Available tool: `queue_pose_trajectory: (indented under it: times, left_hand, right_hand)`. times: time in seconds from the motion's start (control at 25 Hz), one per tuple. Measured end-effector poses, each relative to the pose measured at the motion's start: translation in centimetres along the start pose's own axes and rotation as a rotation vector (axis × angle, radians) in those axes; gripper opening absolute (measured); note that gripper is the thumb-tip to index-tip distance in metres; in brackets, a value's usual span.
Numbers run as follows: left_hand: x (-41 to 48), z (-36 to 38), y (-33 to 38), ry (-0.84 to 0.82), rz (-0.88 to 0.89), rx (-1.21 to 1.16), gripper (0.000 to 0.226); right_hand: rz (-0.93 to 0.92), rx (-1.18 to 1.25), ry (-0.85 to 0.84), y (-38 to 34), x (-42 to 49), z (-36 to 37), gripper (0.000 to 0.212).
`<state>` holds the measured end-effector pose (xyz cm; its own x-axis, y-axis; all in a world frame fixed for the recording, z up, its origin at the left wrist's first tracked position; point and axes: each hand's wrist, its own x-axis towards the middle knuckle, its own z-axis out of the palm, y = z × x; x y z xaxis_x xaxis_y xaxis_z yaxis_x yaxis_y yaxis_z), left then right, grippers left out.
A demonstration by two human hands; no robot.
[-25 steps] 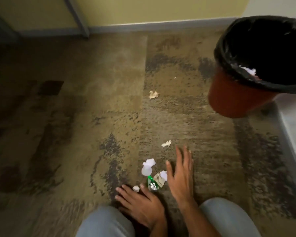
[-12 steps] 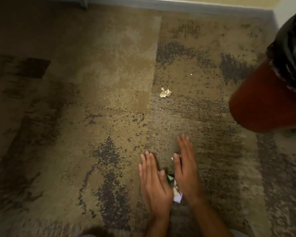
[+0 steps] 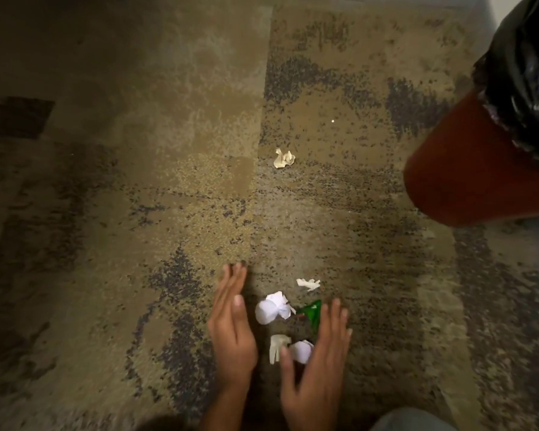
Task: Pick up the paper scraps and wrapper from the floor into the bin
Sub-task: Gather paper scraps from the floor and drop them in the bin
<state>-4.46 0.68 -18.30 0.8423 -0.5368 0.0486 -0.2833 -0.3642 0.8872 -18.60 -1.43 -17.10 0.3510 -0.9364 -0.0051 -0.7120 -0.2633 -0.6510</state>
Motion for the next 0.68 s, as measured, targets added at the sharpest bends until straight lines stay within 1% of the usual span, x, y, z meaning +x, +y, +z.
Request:
queue_pose_trajectory:
  times: [0.08, 0.12, 0.16, 0.28, 0.36, 0.44, 0.52, 0.6, 0.68]
  left_hand:
    - [-0.6, -0.2, -1.0, 0.072, 0.005, 0.317, 0.056]
    - [-1.3, 0.1, -1.2, 0.088, -0.009, 0.387, 0.058]
    - [-1.9, 0.5, -1.2, 0.08, -0.008, 0.395, 0.058]
    - [-2.3, 1.6, -1.0, 0.058, 0.004, 0.243, 0.054]
    - [-0.5, 1.8, -0.7, 0.068, 0.009, 0.114, 0.055]
    - [3.3, 2.0, -0.6, 0.051, 0.041, 0.051, 0.055]
    - [8.1, 2.4, -0.5, 0.019, 0.051, 0.05, 0.054]
    - [12.7, 3.4, 0.1, -0.025, 0.033, 0.03, 0.055]
    - [16.8, 4.6, 0.5, -0.073, 0.064, -0.002, 0.055]
  right_hand:
    - [-0.012, -0.147, -0.017, 0.0, -0.4, 1.5, 0.097]
    - [-0.012, -0.175, -0.024, 0.0, 0.4, 2.2, 0.098]
    - [-0.005, -0.173, -0.024, -0.1, 1.5, 2.7, 0.099]
    - [-0.032, -0.163, -0.014, -0.9, 4.9, 3.5, 0.092]
    - [-0.117, -0.158, -0.026, -1.4, 8.5, 4.0, 0.089]
    - [-0.159, -0.163, -0.052, -1.8, 13.1, 4.8, 0.081]
    - [-0.153, -0.135, -0.055, -2.2, 17.1, 5.6, 0.067]
    - [-0.138, -0.024, -0.037, -2.9, 20.1, 6.4, 0.056]
    - [-0.13, 0.1, -0.019, -4.0, 23.1, 7.2, 0.056]
